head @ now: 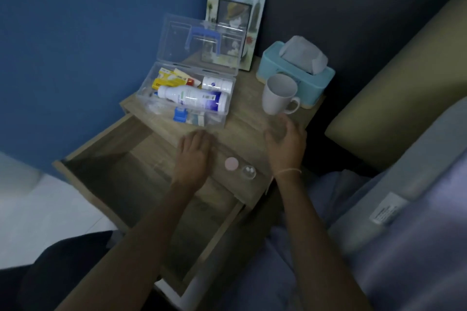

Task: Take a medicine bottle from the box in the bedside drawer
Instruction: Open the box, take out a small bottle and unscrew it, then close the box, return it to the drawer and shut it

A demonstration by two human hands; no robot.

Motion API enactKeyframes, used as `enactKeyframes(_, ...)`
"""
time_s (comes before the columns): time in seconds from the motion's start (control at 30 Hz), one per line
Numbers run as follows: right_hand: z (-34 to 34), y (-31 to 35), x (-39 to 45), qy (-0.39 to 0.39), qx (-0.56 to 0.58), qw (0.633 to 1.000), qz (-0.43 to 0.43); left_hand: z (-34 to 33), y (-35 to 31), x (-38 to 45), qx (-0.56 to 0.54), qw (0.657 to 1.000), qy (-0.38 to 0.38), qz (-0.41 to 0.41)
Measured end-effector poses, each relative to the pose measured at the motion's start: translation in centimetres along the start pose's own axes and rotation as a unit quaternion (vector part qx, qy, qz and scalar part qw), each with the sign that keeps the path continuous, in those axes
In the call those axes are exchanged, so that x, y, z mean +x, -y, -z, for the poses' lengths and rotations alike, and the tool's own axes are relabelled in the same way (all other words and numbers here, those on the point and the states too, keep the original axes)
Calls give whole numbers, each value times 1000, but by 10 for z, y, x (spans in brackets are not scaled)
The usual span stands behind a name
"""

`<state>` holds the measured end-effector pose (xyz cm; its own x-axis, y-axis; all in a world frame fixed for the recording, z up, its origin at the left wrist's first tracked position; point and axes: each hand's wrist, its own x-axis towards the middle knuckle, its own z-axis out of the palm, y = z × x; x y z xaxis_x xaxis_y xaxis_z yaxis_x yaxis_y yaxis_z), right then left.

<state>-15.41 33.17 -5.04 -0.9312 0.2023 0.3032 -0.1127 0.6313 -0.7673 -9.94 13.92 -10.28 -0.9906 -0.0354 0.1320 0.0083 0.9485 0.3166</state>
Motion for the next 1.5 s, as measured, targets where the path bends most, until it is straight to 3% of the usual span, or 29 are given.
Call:
enactKeyframes(0.07,-6,3,30,-23,5,999,-21,-5,7,5,-5,999,20,25)
enactKeyframes(0.17,-19,-3,57,4,1,998,-63,-17,18,-2,-11,1000,20,18)
enactKeyframes(0.57,-38,-25,83,20,74,988,-138,-25,24,-9,-15,999,-2,30)
enactKeyframes(0.83,-23,-16,45,-6,110,982,-153,-23,24,-10,-36,999,-12,25)
enactKeyframes(1.5,-2,-8,-55,49,108,983,-143,-14,24,-15,-40,999,16,29)
